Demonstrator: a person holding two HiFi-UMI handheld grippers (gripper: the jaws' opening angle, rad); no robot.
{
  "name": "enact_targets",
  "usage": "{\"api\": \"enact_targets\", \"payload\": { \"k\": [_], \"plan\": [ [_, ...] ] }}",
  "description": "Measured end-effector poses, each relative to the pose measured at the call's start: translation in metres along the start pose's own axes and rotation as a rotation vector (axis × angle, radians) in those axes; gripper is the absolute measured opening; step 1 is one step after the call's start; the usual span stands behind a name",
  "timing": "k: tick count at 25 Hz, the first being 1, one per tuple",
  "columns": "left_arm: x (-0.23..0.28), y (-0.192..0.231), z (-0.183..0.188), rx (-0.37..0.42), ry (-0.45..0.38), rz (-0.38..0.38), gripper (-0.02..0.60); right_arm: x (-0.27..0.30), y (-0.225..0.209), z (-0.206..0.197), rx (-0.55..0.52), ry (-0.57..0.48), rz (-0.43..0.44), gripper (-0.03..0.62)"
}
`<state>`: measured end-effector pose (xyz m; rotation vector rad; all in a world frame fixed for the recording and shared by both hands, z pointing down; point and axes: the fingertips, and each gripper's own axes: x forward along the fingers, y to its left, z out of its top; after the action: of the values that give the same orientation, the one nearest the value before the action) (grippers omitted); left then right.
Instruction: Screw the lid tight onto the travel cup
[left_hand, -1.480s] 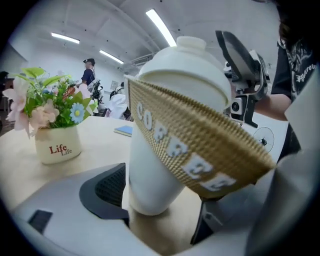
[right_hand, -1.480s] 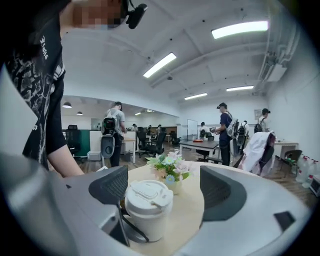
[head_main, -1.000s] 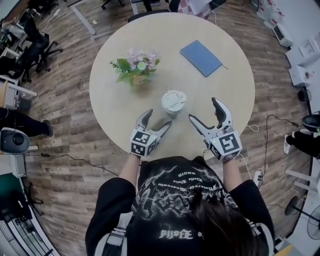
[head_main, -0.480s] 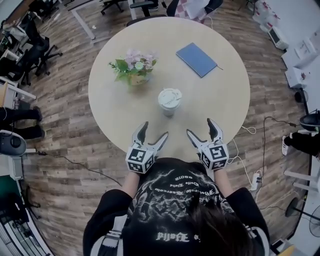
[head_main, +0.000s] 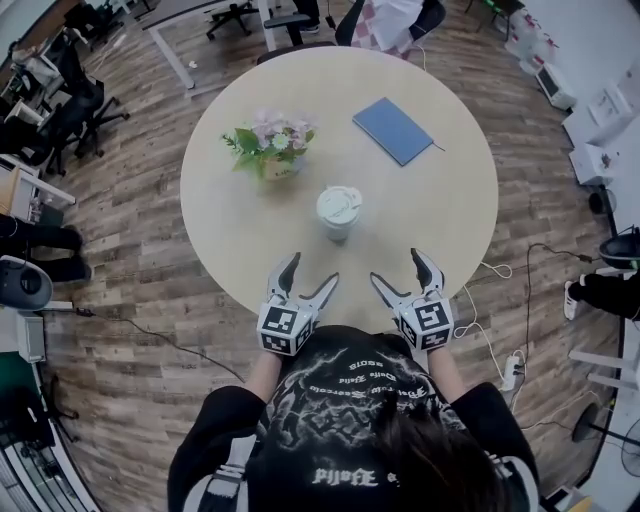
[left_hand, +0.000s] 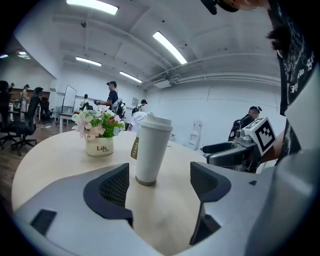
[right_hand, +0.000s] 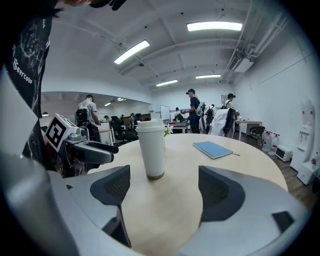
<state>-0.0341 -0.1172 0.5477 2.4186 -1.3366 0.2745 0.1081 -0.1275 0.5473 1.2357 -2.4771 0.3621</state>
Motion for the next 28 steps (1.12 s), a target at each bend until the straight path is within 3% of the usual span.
{"api": "enact_targets", "payload": {
  "k": [4, 9, 12, 15, 18, 28],
  "plan": [
    [-0.001, -0.002, 0.004, 0.008, -0.011, 0.002, 0.399, 0.001, 0.003, 0.010, -0.038, -0.020, -0.003, 0.368],
    [-0.007, 0.002, 0.012, 0.008, -0.042, 0.057, 0.107, 0.003, 0.009, 0.022, -0.065, -0.045, 0.001, 0.186],
    [-0.007, 0.002, 0.011, 0.020, -0.035, 0.053, 0.037, 0.003, 0.010, 0.024, -0.069, -0.049, -0.002, 0.087],
    [-0.006, -0.006, 0.009, 0.027, -0.014, 0.001, 0.021, 0.004, 0.011, 0.024, -0.054, -0.046, 0.014, 0.008],
    [-0.005, -0.011, 0.008, 0.032, -0.011, -0.022, 0.021, 0.004, 0.009, 0.024, -0.026, -0.038, 0.016, 0.006],
    [-0.003, -0.004, 0.008, 0.032, -0.019, 0.006, 0.021, 0.005, 0.005, 0.023, -0.032, -0.025, -0.008, 0.006]
  ]
}}
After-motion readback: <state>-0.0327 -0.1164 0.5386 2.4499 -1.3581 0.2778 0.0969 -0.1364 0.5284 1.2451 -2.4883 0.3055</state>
